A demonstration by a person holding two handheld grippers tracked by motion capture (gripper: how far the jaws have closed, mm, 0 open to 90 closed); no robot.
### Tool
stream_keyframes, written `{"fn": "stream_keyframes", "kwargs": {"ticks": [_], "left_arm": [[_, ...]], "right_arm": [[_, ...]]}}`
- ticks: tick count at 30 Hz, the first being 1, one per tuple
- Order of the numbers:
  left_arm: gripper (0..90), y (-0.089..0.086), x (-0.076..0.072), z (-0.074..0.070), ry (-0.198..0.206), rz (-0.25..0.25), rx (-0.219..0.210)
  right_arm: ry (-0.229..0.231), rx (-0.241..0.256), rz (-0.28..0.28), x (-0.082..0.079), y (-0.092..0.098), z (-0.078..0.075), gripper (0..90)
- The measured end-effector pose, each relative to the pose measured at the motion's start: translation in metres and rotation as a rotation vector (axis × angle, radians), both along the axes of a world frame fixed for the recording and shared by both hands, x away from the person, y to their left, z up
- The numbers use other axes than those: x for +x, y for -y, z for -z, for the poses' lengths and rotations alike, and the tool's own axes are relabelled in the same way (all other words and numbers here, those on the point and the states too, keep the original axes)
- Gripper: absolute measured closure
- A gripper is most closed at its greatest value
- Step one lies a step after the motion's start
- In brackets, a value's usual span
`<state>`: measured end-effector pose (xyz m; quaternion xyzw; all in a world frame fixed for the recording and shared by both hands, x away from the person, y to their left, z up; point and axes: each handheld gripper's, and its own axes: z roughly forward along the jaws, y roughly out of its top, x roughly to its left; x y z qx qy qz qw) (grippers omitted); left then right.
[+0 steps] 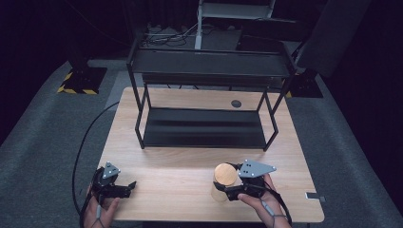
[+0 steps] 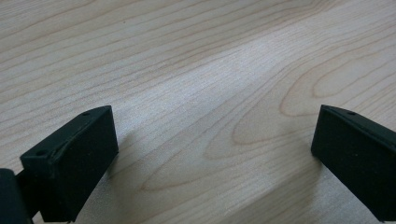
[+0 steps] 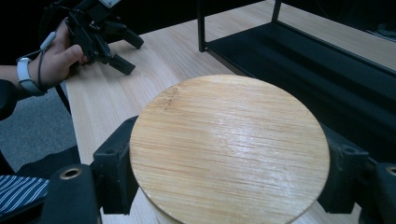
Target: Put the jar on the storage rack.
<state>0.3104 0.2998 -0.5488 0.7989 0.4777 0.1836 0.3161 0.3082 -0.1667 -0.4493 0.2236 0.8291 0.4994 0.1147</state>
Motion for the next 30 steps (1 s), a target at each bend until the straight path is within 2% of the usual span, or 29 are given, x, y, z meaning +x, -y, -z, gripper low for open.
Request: {"fn": "stream_keyframes", "kwargs": {"ticks": [30], "left_arm": [[0.5,0.000,0.000,0.000,0.000,0.000,-0.001]], "right_arm": [[0.034,0.015,-0.018,0.007,0.005,-0.036,23.9]]}}
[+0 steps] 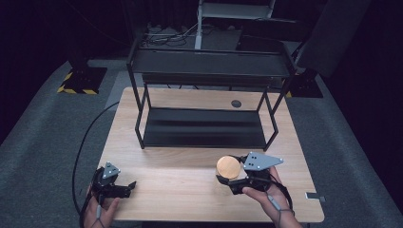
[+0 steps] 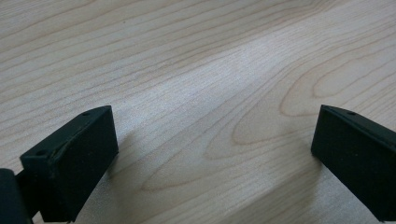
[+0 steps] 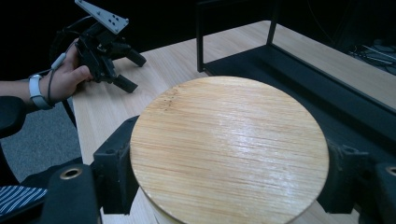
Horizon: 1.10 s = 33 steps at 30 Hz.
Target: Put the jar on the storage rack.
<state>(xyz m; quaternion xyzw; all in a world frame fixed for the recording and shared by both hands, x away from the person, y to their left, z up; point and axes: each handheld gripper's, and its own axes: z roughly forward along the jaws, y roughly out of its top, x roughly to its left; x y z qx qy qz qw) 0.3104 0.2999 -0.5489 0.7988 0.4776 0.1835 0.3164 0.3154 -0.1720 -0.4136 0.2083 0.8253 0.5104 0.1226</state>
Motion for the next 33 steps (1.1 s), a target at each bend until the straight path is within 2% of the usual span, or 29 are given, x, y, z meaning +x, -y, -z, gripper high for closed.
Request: {"fn": "stream_keyframes", "kwargs": {"ticks": [33], "left_arm": [[0.5,0.000,0.000,0.000,0.000,-0.001,0.000]], "right_arm": [[0.034,-0.005,-0.024,0.022,-0.007,-0.033,23.9]]}}
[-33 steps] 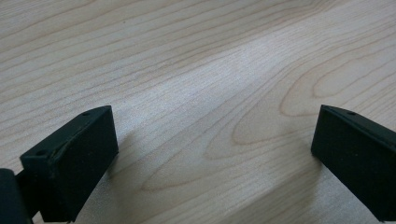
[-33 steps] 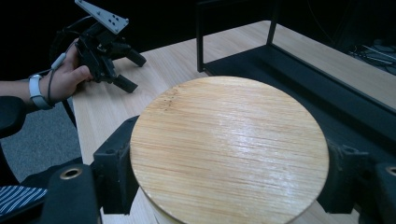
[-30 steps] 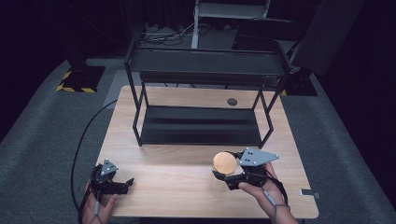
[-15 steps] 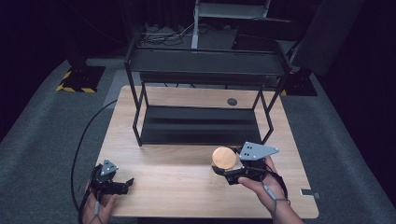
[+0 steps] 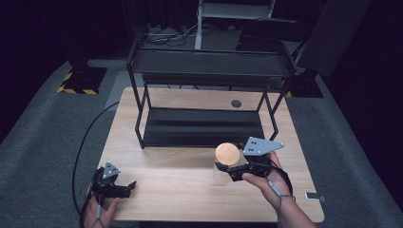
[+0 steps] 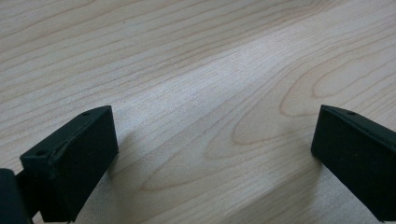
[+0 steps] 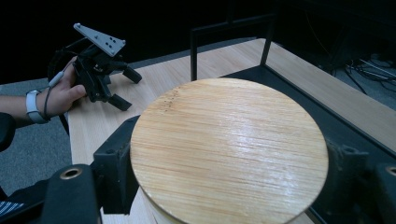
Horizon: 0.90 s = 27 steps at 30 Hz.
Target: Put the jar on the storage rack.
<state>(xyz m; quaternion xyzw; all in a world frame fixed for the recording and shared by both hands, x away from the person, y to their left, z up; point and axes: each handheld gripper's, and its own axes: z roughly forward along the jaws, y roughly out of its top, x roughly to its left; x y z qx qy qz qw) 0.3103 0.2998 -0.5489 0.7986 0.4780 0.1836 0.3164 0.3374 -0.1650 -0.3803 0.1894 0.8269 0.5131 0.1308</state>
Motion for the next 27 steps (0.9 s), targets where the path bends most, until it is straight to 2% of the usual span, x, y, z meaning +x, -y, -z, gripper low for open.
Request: {"fn": "stream_keyframes", "kwargs": {"ticks": [27], "left_arm": [[0.5,0.000,0.000,0.000,0.000,-0.001,0.001]], "right_arm": [[0.023,-0.006,0.006,0.018,-0.005,-0.018,23.9]]}}
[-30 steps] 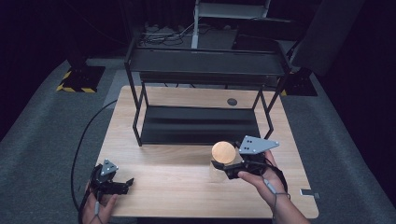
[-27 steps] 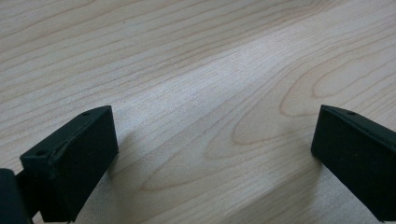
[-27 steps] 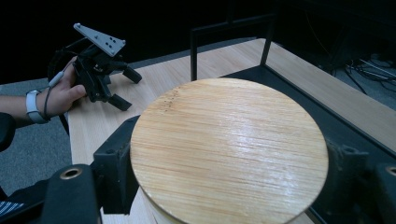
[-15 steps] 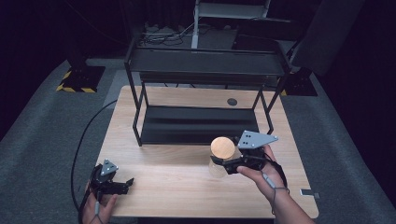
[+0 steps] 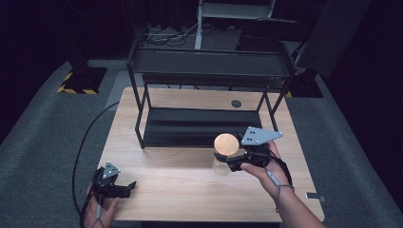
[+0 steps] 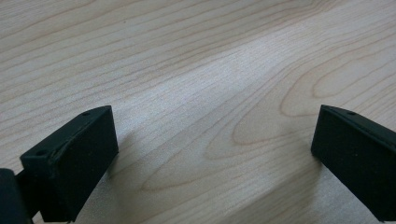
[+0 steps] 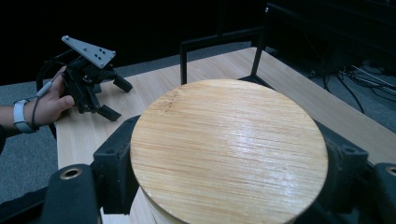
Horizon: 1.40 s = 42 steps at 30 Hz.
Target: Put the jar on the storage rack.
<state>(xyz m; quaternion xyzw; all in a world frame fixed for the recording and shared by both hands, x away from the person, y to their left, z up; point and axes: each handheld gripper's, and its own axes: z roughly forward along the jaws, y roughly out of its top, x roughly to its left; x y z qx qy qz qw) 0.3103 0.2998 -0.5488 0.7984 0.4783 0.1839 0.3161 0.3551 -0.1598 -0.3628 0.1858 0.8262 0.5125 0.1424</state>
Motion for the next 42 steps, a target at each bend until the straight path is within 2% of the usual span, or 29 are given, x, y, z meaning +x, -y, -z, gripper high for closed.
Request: {"fn": "stream_keyframes", "kwargs": {"ticks": [42], "left_arm": [[0.5,0.000,0.000,0.000,0.000,0.000,0.000]], "right_arm": [[0.040,-0.011,0.001,0.034,-0.013,-0.027,23.9]]}}
